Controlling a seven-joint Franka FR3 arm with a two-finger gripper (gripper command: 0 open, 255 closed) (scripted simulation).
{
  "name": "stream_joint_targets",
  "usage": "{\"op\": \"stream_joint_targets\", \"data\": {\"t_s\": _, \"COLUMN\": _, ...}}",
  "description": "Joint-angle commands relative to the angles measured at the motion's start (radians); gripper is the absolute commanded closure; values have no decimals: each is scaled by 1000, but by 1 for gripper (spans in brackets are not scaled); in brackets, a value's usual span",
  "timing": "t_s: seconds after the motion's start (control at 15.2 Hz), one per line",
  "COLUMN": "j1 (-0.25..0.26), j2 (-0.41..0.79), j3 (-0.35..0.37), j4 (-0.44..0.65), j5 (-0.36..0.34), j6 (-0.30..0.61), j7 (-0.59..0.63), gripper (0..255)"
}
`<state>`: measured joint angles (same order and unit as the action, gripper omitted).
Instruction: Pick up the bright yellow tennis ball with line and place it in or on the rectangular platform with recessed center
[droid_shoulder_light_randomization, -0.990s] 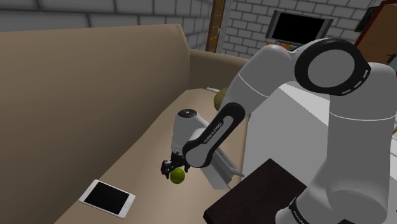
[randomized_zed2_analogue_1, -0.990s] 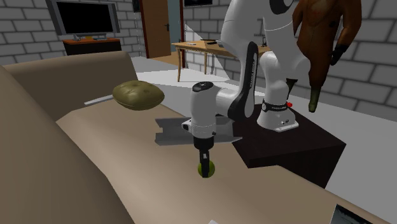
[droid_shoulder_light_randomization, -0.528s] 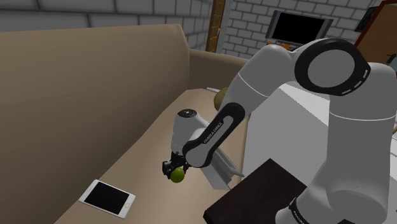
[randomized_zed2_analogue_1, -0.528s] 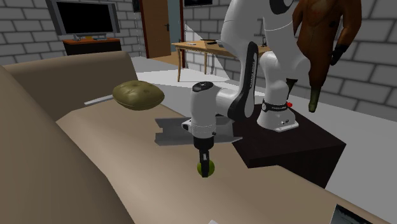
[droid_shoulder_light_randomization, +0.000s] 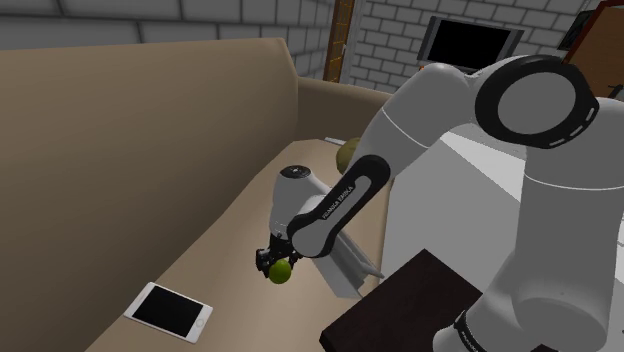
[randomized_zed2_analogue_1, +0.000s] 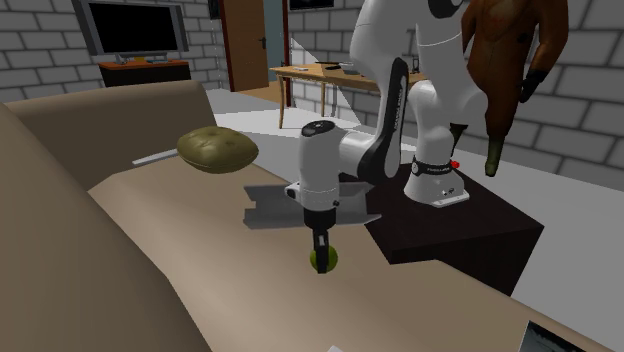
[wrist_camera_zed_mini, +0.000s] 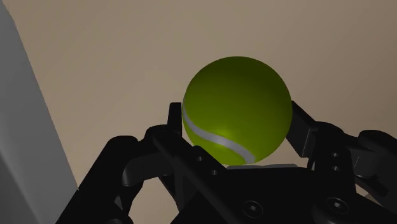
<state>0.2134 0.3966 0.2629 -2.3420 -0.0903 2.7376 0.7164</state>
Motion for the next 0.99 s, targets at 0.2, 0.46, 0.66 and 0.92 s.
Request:
{"op": "stream_joint_targets", "data": {"t_s": 0.2, "j1": -17, "j2": -65, "j3": 23, "j4": -11, "j5": 28, "j6": -54, "j7": -16, "gripper": 255}}
{"op": "stream_joint_targets", "data": {"t_s": 0.46, "j1": -30, "j2": -118, "j3": 40, "j4": -15, "j5": 54, "j6": -101, "j7": -31, "gripper": 255}}
{"op": "stream_joint_targets", "data": {"t_s": 0.66, "j1": -38, "j2": -157, "j3": 51, "j4": -15, "j5": 73, "j6": -138, "j7": -43, "gripper": 255}}
{"op": "stream_joint_targets", "data": {"t_s": 0.92, "j1": -46, "j2": -206, "j3": 62, "j4": -12, "j5": 97, "j6": -189, "j7": -58, "gripper": 255}}
